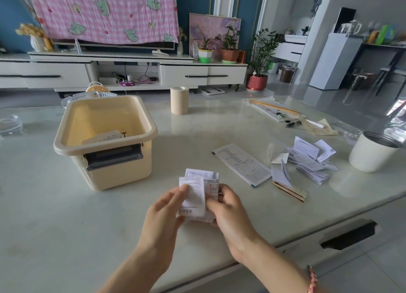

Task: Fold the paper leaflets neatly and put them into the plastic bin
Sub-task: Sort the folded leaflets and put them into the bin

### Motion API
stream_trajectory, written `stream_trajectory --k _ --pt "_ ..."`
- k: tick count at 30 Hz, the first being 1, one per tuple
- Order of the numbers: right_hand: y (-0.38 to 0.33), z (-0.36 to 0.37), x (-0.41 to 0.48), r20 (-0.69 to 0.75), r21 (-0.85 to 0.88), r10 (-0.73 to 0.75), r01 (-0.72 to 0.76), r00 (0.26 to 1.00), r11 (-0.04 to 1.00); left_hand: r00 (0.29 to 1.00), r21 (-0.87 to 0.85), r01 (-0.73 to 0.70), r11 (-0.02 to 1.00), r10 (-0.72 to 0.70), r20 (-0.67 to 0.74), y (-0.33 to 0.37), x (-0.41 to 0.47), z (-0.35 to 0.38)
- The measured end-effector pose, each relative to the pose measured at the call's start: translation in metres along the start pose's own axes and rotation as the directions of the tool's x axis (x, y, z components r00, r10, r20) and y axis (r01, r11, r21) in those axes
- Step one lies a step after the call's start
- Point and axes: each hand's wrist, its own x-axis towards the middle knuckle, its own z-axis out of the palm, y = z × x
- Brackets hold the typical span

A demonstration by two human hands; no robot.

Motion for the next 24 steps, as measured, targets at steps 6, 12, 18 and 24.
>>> stream_trajectory --k 6,12,18,24 --pt "0.005 0.012 -0.009 0.177 0.159 0.016 -0.045 0.984 0.986 0.923 0.326 -0.250 0.912 0.326 -0.204 -0.016 -0.005 0.005" --pt "0.005 0.005 0.002 0.160 -0.089 -0.162 0.178 0.974 0.980 0.941 0.330 -0.282 0.901 0.327 -0.090 -0.011 0.003 -0.001" --pt "0.015 0.000 0.010 0.238 -0.390 -0.300 0.374 0.924 0.842 0.932 0.520 -0.363 0.773 0.298 0.208 -0.015 -0.001 -0.007" --pt "0.021 -0.002 0.007 0.237 -0.604 -0.356 0.424 0.904 0.675 0.918 0.597 -0.395 0.698 0.312 0.243 -0.019 0.005 -0.014"
